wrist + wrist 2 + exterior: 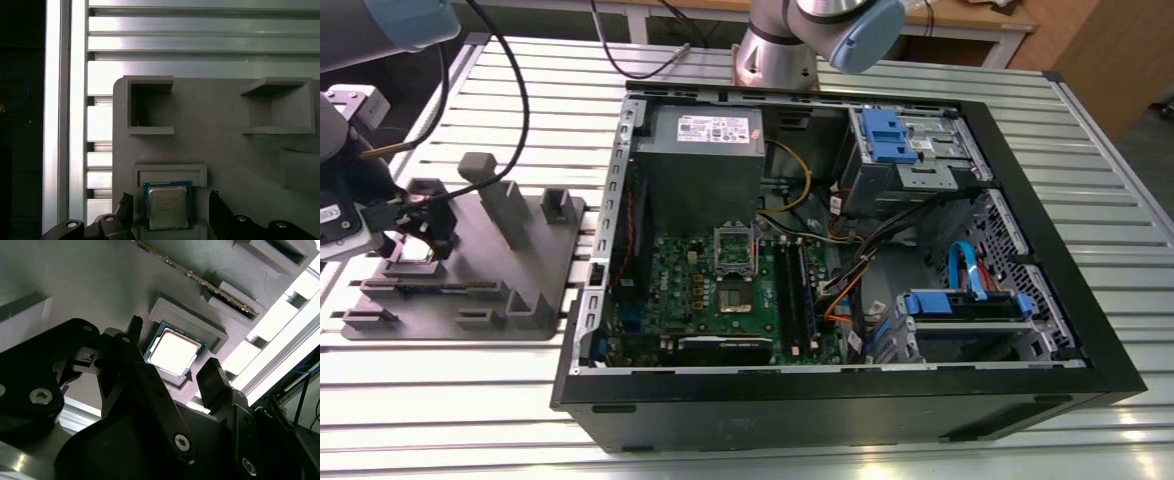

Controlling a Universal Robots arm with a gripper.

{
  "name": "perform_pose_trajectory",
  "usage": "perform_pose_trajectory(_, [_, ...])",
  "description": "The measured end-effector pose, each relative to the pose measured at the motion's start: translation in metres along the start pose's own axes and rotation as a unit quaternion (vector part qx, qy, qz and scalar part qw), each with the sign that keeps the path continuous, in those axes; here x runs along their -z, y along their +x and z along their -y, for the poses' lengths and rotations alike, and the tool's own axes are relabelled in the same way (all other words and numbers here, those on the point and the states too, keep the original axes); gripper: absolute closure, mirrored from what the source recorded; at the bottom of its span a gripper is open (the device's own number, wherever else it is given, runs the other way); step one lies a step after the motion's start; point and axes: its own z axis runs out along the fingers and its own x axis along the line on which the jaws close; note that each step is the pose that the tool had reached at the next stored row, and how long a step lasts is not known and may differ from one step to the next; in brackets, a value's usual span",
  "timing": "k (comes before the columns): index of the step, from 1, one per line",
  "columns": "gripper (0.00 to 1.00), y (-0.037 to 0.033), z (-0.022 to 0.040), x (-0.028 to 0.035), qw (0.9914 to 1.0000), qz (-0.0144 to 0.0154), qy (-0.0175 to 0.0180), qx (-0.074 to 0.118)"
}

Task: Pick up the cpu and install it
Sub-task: 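Pick up the cpu and move it towards the insertion slot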

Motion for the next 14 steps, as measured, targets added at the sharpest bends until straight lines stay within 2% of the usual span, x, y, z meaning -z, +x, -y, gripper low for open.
perform_pose_trajectory(10, [0.29, 0.0, -0.0001, -0.0003, 1.0, 0.0001, -0.0001, 0.0])
perform_pose_trajectory(11, [0.31, 0.0, -0.0001, -0.0003, 1.0, 0.0001, -0.0001, 0.0])
perform_pose_trajectory(12, [0.37, 0.0, -0.0001, -0.0003, 1.0, 0.0001, -0.0001, 0.0])
perform_pose_trajectory(14, [0.37, 0.0, -0.0001, -0.0003, 1.0, 0.0001, -0.0001, 0.0])
